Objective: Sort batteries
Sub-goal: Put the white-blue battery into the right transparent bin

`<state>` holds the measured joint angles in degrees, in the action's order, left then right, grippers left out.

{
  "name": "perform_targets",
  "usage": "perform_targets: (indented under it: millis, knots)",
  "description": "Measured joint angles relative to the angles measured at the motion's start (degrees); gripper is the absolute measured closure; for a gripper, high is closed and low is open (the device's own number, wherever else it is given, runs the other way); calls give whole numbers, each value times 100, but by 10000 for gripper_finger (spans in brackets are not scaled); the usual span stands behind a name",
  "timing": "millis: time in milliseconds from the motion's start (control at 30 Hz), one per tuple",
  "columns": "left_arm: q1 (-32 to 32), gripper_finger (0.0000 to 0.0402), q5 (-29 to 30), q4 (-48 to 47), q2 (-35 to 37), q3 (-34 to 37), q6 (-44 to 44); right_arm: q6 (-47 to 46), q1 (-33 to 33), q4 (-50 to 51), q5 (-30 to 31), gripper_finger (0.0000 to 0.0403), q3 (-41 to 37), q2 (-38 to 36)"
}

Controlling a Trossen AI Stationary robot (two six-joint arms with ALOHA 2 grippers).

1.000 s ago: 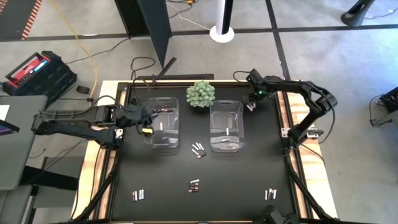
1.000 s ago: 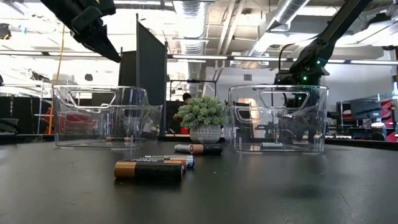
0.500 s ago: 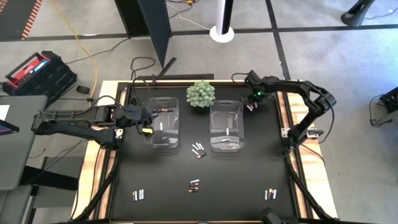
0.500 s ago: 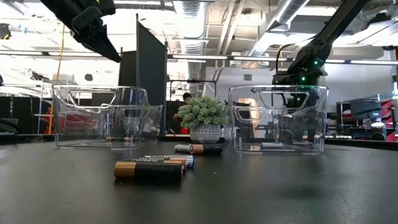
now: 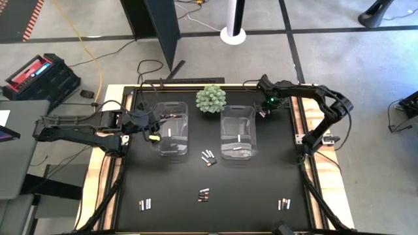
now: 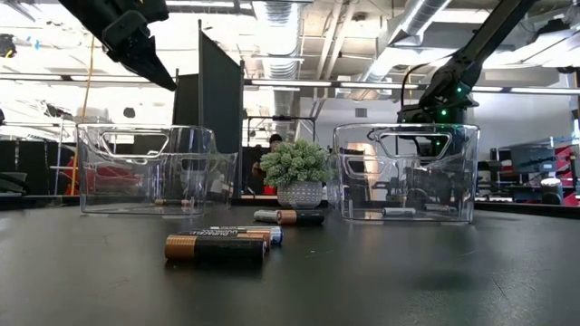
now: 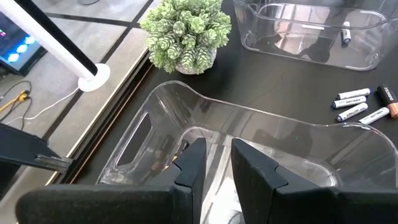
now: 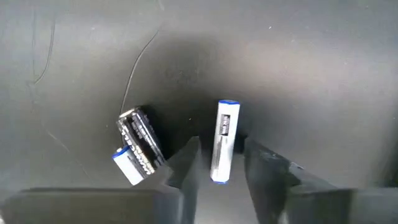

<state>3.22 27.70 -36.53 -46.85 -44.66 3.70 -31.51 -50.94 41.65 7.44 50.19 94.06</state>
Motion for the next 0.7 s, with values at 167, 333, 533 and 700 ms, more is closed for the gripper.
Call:
perform_targets:
  millis: [167,333,533,700]
  knots:
    - [0,329,-2,-5,0,0,-3,2,0,9,2,343,-7,0]
    - [0,329,-2,-46,0,0,-497,4,0,-4,0,384,-4,-4]
    - [0,329,-2,-93,0,0,-590,50,-2,44,-7,381,-18,-80]
    - [0,329,-8,-92,0,0,-240,60,-4,359,-29,380,-37,-458]
